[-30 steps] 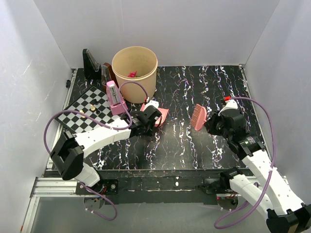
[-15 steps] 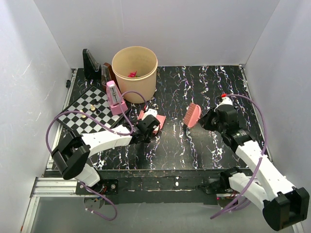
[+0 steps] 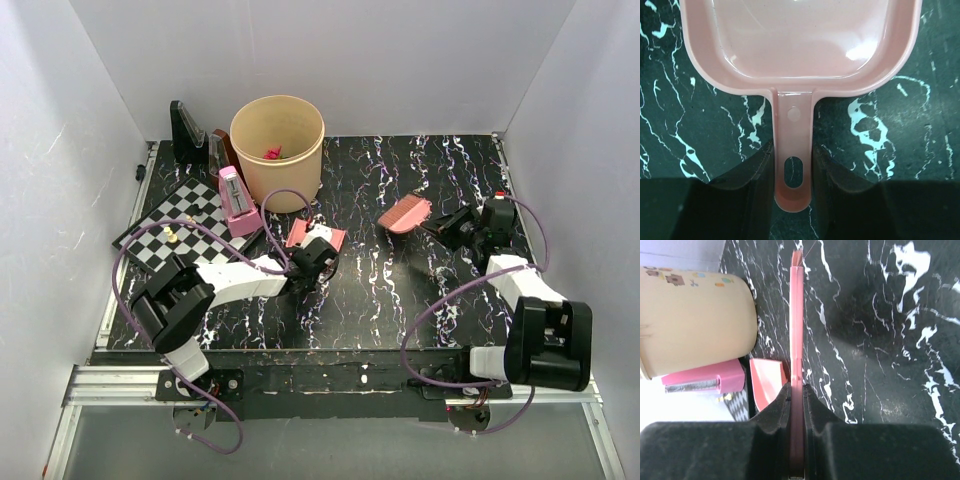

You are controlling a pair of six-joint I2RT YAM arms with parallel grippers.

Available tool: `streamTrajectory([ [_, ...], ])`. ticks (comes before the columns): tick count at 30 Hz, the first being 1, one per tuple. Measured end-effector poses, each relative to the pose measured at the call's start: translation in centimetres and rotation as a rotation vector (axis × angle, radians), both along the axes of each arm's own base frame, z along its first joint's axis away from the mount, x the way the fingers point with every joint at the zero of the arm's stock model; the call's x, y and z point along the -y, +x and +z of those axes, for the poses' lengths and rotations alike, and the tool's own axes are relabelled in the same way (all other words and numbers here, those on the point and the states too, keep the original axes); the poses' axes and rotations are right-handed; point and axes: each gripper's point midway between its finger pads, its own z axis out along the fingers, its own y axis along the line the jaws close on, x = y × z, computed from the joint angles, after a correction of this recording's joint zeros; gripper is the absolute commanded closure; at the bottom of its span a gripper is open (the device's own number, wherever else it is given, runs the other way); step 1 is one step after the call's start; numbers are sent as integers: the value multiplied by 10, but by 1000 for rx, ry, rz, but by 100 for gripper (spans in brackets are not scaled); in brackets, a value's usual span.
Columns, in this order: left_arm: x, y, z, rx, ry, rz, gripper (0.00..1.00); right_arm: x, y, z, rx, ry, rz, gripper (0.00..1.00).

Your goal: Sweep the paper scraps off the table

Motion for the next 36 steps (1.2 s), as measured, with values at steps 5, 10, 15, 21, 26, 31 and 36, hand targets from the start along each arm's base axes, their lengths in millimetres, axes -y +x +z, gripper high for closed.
streamTrajectory([
  [5,12,7,6,14,-25,-16,94,-8,-6,-15,-56,59,67,20],
  [10,16,7,11,16,-42,-36,37,-5,-16,-11,-35,-11,88,15],
  [15,15,4,41,63,-104,-59,2,9,-27,13,6,-153,83,13],
  [21,10,2,109,181,-240,-54,2,26,-39,66,134,-315,52,12],
  [26,-12,-7,166,288,-349,-4,2,33,-66,95,218,-384,22,11],
  [31,-49,-25,201,405,-490,87,2,24,-100,114,367,-389,33,11],
  [36,-80,-39,202,473,-570,158,2,22,-130,114,488,-415,18,9],
])
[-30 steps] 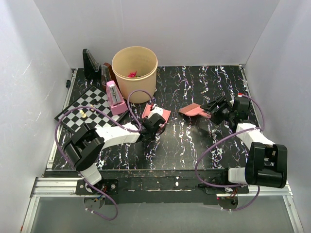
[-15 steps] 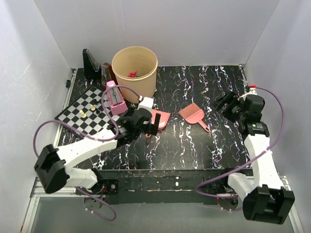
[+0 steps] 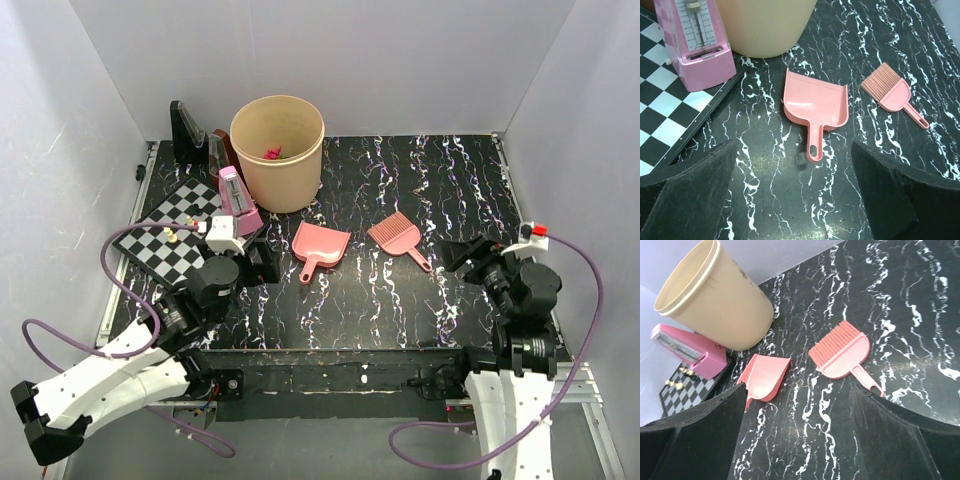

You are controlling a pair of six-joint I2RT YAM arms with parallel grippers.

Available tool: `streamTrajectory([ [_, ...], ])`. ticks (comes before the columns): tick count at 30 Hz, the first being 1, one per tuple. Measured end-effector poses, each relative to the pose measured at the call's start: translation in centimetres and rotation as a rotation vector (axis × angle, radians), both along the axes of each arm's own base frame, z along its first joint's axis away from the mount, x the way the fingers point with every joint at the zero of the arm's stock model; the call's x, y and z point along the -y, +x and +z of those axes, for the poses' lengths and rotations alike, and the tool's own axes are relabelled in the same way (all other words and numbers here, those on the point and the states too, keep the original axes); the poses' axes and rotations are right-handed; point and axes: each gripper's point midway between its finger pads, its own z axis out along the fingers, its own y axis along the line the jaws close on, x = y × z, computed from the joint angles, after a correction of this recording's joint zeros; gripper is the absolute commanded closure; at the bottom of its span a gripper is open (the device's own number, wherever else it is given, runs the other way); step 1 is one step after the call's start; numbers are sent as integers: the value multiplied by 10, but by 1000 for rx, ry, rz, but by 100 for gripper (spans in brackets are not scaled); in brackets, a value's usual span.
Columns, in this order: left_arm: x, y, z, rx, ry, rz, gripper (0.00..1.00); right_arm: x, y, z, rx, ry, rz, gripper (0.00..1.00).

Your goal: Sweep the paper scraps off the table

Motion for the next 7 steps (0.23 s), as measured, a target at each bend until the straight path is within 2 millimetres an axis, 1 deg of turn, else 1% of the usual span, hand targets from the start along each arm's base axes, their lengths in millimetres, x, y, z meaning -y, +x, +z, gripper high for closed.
streamTrajectory([
  [3,-4,-2,-10,-9,5,6,2,8,-9,-5,32,-22,-49,8],
  [7,-2,-5,-23,-35,27,-17,2,14,-15,-14,21,-44,-82,9],
])
